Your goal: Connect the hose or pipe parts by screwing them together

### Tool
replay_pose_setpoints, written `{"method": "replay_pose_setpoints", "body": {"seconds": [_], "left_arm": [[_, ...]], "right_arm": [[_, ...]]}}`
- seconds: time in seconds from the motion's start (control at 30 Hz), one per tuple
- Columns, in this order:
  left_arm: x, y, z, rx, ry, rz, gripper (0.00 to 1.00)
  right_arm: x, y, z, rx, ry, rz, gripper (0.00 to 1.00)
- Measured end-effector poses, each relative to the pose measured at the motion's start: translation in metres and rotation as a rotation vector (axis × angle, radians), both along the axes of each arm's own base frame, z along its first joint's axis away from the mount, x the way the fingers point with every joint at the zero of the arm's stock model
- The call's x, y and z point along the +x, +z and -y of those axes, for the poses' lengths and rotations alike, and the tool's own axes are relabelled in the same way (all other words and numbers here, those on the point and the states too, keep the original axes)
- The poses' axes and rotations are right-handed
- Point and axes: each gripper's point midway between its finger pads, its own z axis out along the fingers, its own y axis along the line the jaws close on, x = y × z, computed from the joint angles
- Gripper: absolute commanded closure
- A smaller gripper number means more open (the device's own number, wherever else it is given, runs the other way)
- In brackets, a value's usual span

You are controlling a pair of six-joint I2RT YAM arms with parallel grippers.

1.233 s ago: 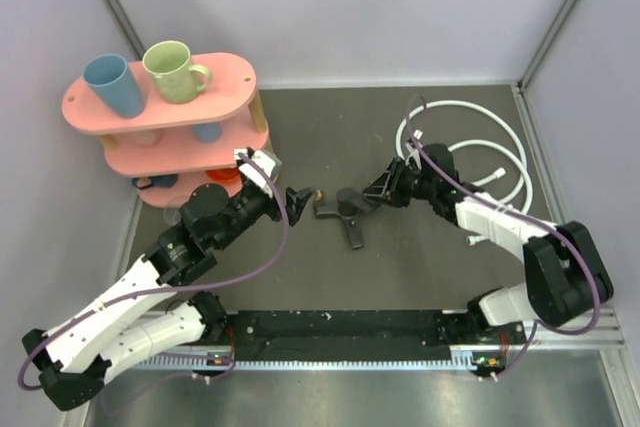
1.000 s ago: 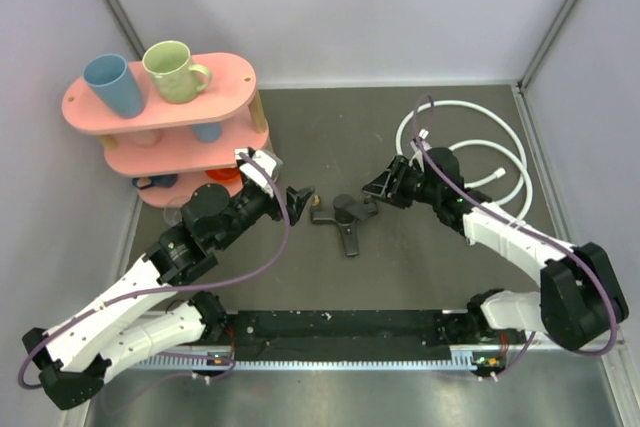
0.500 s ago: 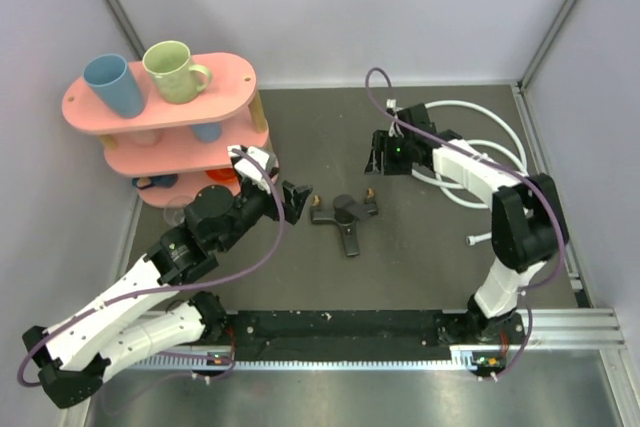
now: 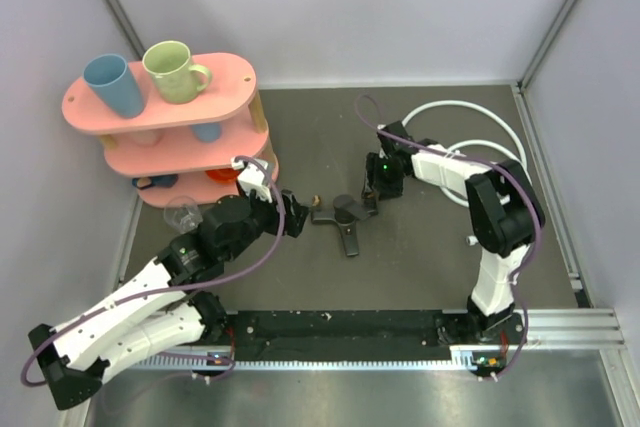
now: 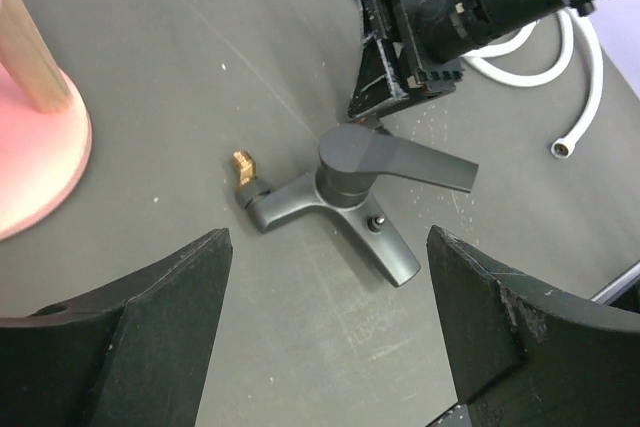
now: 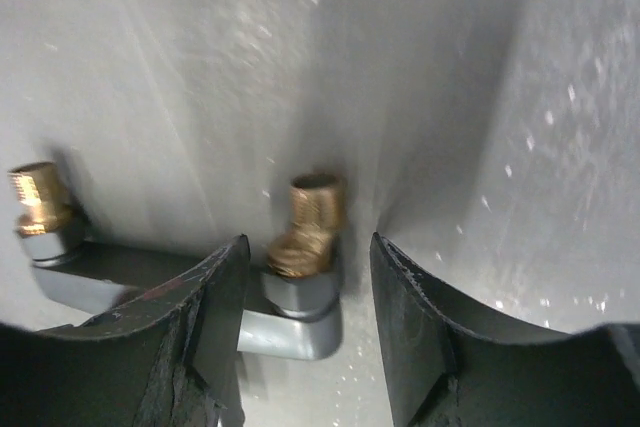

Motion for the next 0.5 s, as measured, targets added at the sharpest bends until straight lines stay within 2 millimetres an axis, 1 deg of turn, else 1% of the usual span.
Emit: {"method": "replay_pose_setpoints", "body": {"seconds": [0.1, 0.17, 0.23, 0.27, 0.33, 0.4, 0.47, 0.5], "left_arm": [[0.002, -0.015, 0.005, 0.002, 0.01, -0.055, 0.22], [0.001, -0.025, 0.009, -0.003, 0.01, -0.093, 0.25], [0.0, -0.034, 0.014, -0.017, 0.006, -0.13, 0.27], [0.0, -0.036, 0.018, -0.029, 0.0, -0.145, 0.27], [-0.002, -0.04, 0.026, -0.06, -0.018, -0.172, 0.27], [-0.004, -0.041, 0.035, -0.097, -0.044, -0.189, 0.28], [-0.006, -0.043, 0.043, -0.128, -0.074, -0.206, 0.29], [-0.007, -0.045, 0.047, -0.139, -0.089, -0.214, 0.3]], "right_arm": [[-0.015, -0.011, 0.007, -0.011, -0.065, -0.035, 0.52], [-0.028, -0.011, 0.015, -0.003, -0.128, -0.042, 0.51], [-0.049, -0.012, 0.024, 0.013, -0.202, -0.064, 0.51], [-0.056, -0.012, 0.026, 0.036, -0.233, -0.058, 0.51], [-0.082, -0.012, 0.027, 0.084, -0.295, -0.07, 0.48], [-0.108, -0.01, 0.023, 0.119, -0.328, -0.089, 0.46], [-0.129, -0.004, 0.009, 0.158, -0.325, -0.094, 0.44], [-0.136, 0.002, -0.001, 0.187, -0.312, -0.096, 0.44]]}}
